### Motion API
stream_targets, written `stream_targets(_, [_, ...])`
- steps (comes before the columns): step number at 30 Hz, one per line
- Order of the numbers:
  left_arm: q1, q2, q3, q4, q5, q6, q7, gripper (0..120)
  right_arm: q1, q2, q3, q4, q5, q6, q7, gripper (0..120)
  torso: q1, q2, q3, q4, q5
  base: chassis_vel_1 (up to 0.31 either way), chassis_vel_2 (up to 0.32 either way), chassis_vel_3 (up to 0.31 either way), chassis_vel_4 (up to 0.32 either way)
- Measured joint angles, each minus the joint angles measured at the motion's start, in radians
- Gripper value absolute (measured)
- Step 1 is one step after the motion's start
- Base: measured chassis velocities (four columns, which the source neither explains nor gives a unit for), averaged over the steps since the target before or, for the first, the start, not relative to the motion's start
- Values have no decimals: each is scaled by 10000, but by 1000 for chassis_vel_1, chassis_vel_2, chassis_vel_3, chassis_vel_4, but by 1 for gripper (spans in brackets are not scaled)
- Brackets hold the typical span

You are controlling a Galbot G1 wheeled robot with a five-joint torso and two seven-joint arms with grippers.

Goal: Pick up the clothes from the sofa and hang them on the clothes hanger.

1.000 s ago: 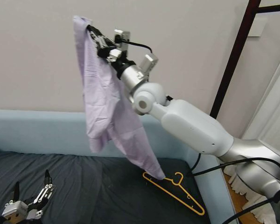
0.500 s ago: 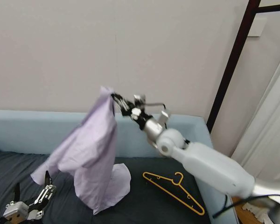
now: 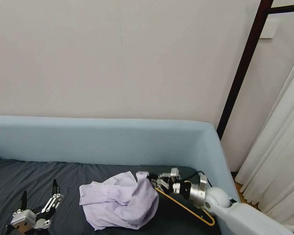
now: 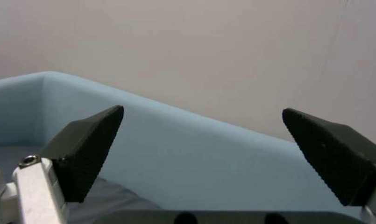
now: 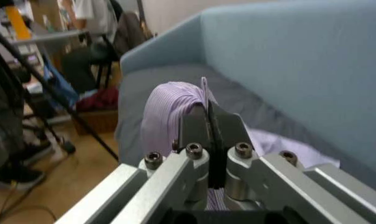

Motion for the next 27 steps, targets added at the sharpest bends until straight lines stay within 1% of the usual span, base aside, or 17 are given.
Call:
stream_targets(2, [-22, 1, 18, 0, 3, 24, 7, 100, -309, 222, 186, -413, -790, 208, 6, 0, 0, 0, 0, 0, 1, 0, 0, 0, 0])
stream_targets(3, [-36, 6, 21, 1, 3, 42, 9, 100, -486, 386, 372, -762, -1424, 308, 102, 0, -1, 0, 0, 3, 1, 0, 0, 0, 0])
stream_targets(4, [-36, 6, 21, 1, 3, 42, 9, 100, -486, 386, 372, -762, -1424, 308, 102, 0, -1, 0, 0, 3, 1, 0, 0, 0, 0])
stream_targets(8, [-53, 66, -6, 14, -32, 55, 9, 100, -793, 639, 1068, -1783, -3467, 264, 242, 0, 0, 0, 0, 2, 0, 0, 0, 0, 0])
stream_targets(10, [-58, 100, -29, 31, -61, 56, 5, 100, -982, 565, 1307, -1875, -3932, 93, 186, 0, 0, 0, 1, -1, 0, 0, 0, 0, 0])
stream_targets(12, [-68, 121, -42, 52, -79, 56, 2, 100, -1130, 446, 1400, -1757, -3973, -29, 113, 0, 0, 0, 1, -2, -1, 0, 0, 0, 0])
stream_targets(14, [-99, 131, -45, 97, -87, 57, 2, 100, -1363, 242, 1518, -1363, -3832, -152, -122, 10, 0, 0, 0, -2, -1, 0, 0, 0, 0])
stream_targets(15, [-99, 131, -45, 97, -87, 57, 2, 100, -1363, 242, 1518, -1363, -3832, -152, -122, 10, 0, 0, 0, -2, -1, 0, 0, 0, 0])
stream_targets(16, [-116, 129, -40, 113, -88, 57, 2, 100, -1505, 112, 1595, -1084, -3786, -176, -254, 14, 0, 0, 0, 0, 0, 0, 0, 0, 0])
stream_targets(17, [-122, 120, -19, 116, -85, 59, 2, 100, -1620, -10, 1654, -846, -3791, -187, -305, 20, 0, 0, 0, 1, -1, 0, 0, 0, 0])
stream_targets(19, [-122, 105, 7, 117, -69, 60, 5, 100, -1832, -305, 1755, -360, -3970, -213, -272, 29, 0, 0, 0, 1, 1, 0, 0, 0, 0])
stream_targets(20, [-115, 104, 14, 116, -64, 60, 6, 100, -1945, -499, 1828, -94, -4131, -295, -137, 32, 0, 0, 0, 1, 1, 0, 0, 0, 0])
stream_targets(21, [-115, 104, 14, 116, -64, 60, 6, 100, -1945, -499, 1828, -94, -4131, -295, -137, 32, 0, 0, 0, 1, 1, 0, 0, 0, 0])
stream_targets(24, [-101, 139, -15, 115, -65, 58, 7, 100, -2236, -1138, 1977, 784, -4317, -916, 519, 45, 0, 0, 0, -2, 0, 0, 0, 0, 0])
stream_targets(25, [-101, 139, -15, 115, -65, 58, 7, 100, -2236, -1138, 1977, 784, -4317, -916, 519, 45, 0, 0, 0, -2, 0, 0, 0, 0, 0])
stream_targets(27, [-108, 181, -35, 118, -79, 50, 5, 100, -2429, -1662, 2061, 1619, -4115, -1657, 1149, 55, 0, 0, 0, -1, -1, 0, 0, 0, 0])
